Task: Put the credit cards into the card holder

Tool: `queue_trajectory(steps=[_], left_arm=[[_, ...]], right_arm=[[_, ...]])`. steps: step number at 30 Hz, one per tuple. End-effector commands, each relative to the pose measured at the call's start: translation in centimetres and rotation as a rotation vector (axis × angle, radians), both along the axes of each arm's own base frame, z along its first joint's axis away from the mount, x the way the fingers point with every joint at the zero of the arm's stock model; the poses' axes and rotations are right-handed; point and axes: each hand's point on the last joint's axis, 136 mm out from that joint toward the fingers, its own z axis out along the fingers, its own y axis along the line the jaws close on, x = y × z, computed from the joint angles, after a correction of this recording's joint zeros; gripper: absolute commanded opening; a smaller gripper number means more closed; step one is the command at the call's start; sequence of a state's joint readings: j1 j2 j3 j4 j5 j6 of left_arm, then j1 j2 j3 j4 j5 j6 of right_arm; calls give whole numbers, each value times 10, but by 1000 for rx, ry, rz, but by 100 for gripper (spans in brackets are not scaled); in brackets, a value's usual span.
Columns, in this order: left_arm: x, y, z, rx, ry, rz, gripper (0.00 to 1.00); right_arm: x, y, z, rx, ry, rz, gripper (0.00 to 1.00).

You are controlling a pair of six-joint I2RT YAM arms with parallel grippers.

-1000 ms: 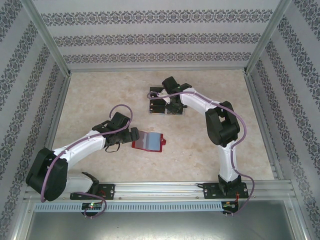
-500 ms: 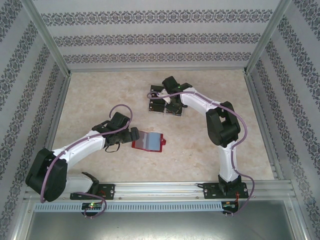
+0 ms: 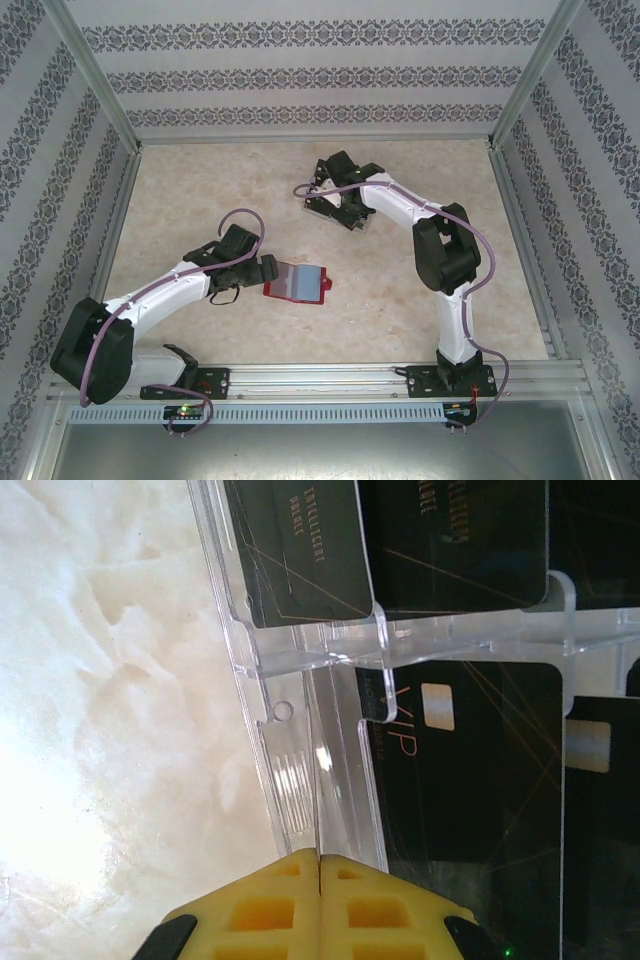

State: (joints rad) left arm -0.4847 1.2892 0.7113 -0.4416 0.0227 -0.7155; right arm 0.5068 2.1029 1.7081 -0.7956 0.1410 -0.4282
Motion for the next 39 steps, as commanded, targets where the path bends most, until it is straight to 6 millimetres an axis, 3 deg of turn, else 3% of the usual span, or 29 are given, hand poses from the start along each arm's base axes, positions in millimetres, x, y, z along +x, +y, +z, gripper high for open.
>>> queue_trajectory(steps=[1,14,26,32,39], left_arm=[[-5,3,4,14,2,9,100],[-4,2,5,18,3,3,100],[0,1,9,21,-6,-1,100],[2,0,9,19,-7,-7,100],[3,-1,9,20,-12,-15,100]], right_arm=[[-2,6,22,16,-15,36,2],[-3,16,55,46,-61,64,0],[-26,39,104,119,-148,45,0],[-49,41,141,370,-131,-136,0],[-83,29,164,946,123,-429,0]])
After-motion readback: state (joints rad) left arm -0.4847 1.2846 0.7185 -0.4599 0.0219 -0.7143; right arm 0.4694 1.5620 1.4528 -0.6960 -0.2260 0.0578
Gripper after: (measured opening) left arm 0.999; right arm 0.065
